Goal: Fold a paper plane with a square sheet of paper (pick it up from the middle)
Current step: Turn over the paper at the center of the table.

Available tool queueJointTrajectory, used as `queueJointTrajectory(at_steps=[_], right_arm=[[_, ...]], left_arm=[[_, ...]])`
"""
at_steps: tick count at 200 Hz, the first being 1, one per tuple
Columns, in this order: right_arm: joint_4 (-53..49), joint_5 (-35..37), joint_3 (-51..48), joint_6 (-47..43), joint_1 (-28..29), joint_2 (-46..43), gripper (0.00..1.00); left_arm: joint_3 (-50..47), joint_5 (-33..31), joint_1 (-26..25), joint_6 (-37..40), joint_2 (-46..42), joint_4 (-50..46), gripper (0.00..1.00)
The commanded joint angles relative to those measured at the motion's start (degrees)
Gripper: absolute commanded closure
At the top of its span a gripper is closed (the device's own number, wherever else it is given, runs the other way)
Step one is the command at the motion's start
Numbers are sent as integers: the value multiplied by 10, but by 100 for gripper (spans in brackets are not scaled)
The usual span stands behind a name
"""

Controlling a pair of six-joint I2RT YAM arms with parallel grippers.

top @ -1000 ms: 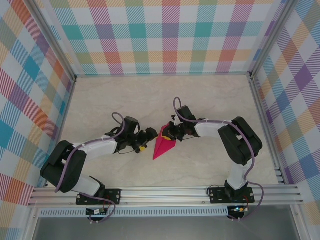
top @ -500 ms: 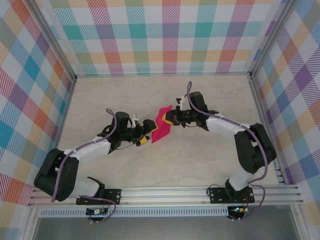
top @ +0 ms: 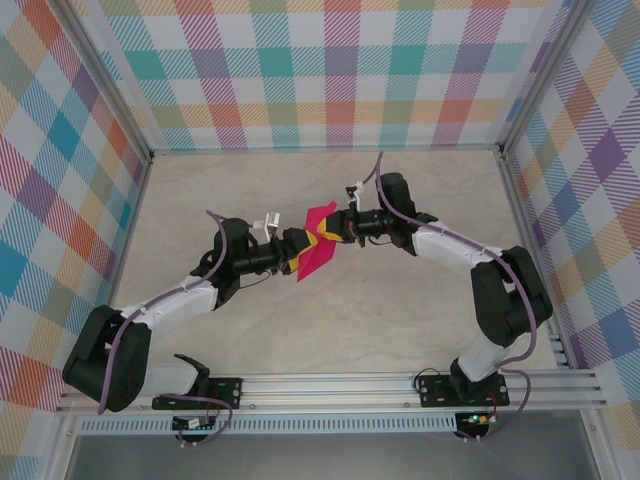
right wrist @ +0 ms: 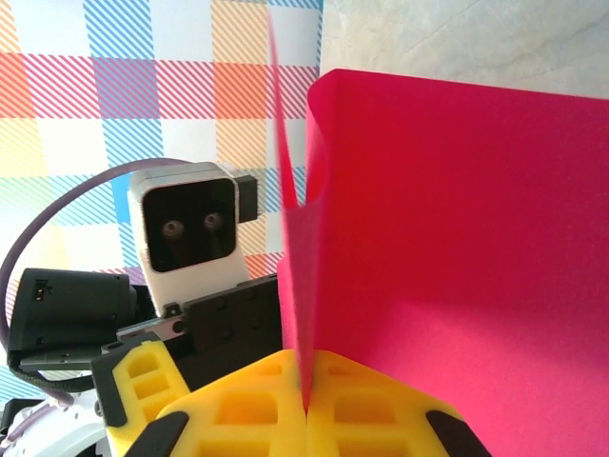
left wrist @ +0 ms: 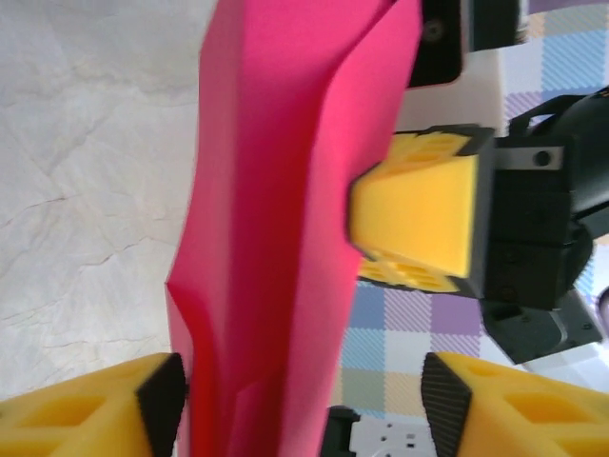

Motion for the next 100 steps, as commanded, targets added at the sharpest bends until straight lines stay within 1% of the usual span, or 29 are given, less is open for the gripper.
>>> queueJointTrajectory(at_steps=[1,32,77,90,100], right_arm=[[2,-28,13,1,-3,15,95],[-3,-32,9,-1,-4,19,94],[-13,-36,9,-10,-4,18,93],[-27,-35,13,-19,-5,16,91],[-43,-29,16,-30,-7,13,85]], left_arm=[[-6,-5,10,10,-20,20,41],[-7,-13,10,18,-24,10,52],[-6,-20,10,33,-28,-12,72],[-3,-23,10,42,-30,-25,79],[-1,-26,10,49,-32,-37,83]])
